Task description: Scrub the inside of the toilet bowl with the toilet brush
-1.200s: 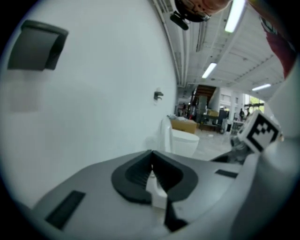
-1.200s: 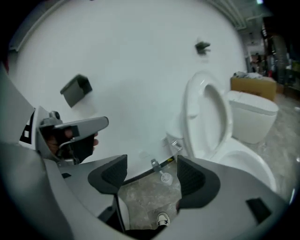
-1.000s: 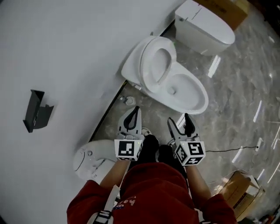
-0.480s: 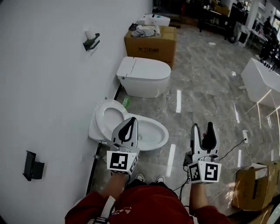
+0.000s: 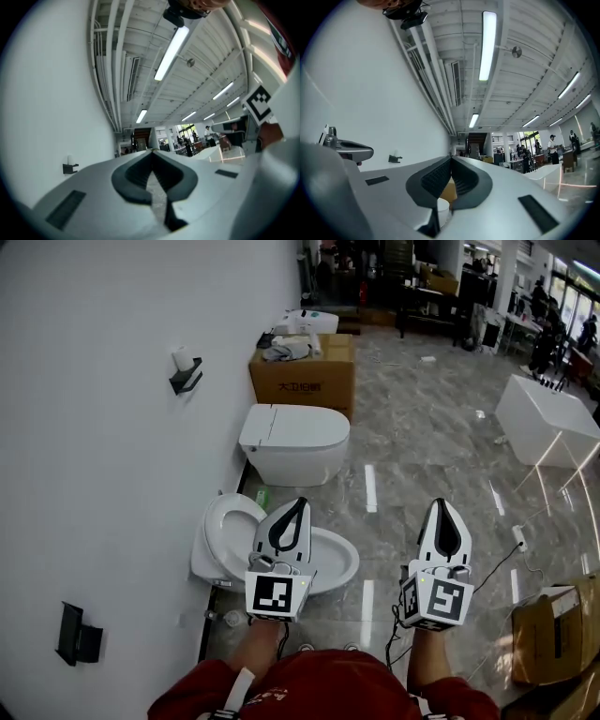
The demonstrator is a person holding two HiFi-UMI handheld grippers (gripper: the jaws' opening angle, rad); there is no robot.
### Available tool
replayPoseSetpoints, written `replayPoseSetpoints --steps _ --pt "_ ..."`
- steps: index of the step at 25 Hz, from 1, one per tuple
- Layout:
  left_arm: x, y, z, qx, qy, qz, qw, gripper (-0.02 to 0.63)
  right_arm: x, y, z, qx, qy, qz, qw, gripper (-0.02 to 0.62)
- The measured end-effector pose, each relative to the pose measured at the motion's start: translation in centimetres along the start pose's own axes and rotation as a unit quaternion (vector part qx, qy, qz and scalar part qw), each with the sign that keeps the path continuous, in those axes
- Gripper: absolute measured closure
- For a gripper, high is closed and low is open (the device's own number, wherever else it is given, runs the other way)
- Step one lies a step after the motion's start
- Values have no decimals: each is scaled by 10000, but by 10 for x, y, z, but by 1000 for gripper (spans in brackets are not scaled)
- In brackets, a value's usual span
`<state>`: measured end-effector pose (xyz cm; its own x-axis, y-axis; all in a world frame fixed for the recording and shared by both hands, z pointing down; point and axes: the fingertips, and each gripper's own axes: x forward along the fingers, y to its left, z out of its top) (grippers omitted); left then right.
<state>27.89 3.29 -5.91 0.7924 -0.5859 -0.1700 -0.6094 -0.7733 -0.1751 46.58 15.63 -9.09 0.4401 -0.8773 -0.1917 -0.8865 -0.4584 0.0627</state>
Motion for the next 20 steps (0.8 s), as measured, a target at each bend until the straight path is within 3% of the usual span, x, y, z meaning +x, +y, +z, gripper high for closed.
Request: replayPoseSetpoints --steps 7,10,16,20 --pt "-7 14 -5 -69 114 52 9999 606 3 18 -4 -63 73 104 9999 594" --pt "-4 20 -3 45 -75 57 9999 606 7 24 -4 -78 85 156 9998 594" --pt "-5 14 -4 -61 153 18 9999 606 7 23 -7 -72 166 192 9997 594" --pt "-4 12 1 -2 -111 45 9999 606 7 21 -3 27 151 273 9995 594"
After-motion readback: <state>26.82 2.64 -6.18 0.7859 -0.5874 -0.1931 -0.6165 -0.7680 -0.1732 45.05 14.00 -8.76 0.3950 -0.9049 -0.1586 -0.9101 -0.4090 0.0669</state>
